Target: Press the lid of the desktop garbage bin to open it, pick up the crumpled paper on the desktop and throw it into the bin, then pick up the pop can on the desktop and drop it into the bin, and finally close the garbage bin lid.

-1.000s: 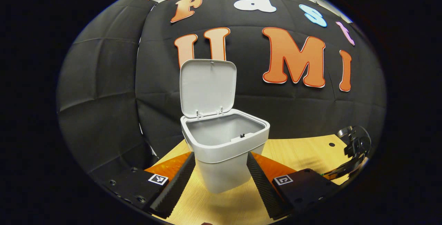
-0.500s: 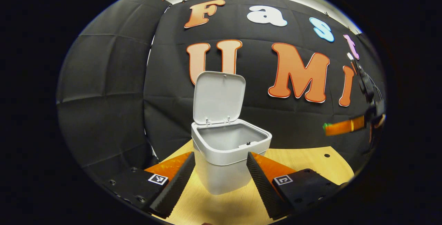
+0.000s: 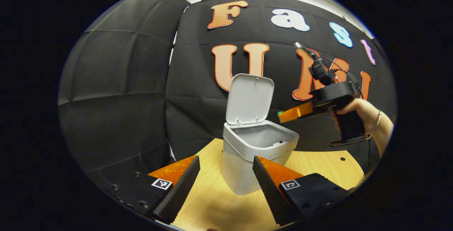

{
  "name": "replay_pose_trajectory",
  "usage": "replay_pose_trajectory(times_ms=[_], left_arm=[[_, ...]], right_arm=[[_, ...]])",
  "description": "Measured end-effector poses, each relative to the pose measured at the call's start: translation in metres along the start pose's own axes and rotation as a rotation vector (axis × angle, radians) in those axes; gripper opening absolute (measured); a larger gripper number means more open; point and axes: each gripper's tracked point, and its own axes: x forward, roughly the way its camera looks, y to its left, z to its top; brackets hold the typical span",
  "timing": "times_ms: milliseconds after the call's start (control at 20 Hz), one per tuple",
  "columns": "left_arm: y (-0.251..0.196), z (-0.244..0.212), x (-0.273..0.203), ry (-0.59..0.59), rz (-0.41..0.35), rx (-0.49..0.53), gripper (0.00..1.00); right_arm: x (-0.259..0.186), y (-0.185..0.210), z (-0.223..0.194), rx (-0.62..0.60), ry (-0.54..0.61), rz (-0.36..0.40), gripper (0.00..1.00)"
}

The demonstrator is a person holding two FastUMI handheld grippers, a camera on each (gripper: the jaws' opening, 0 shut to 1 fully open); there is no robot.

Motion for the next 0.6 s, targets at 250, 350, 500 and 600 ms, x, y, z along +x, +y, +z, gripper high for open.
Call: replay_pose_trajectory(times_ms=[250,350,500,600], left_arm=[[0.009,-0.010,0.008,0.025,0.001,0.007,0.95],[0.001,-0.014,0.013,0.036,-0.015,0.001,0.95],[-0.023,-0.023,0.023,0.049,-0.058,0.013,0.95],[-0.053,-0.036,0.026,0.071,-0.118,0.035,0.95]], right_arm=[[0.010,-0.016,0.002,0.001,0.025,-0.007,0.57],[-0.008,-0.029,0.009,0.025,-0.008,0.000,0.66],[-0.051,-0.054,0.010,0.056,-0.085,-0.023,0.72],[-0.091,-0.090,-0.002,0.097,-0.120,-0.086,0.79]])
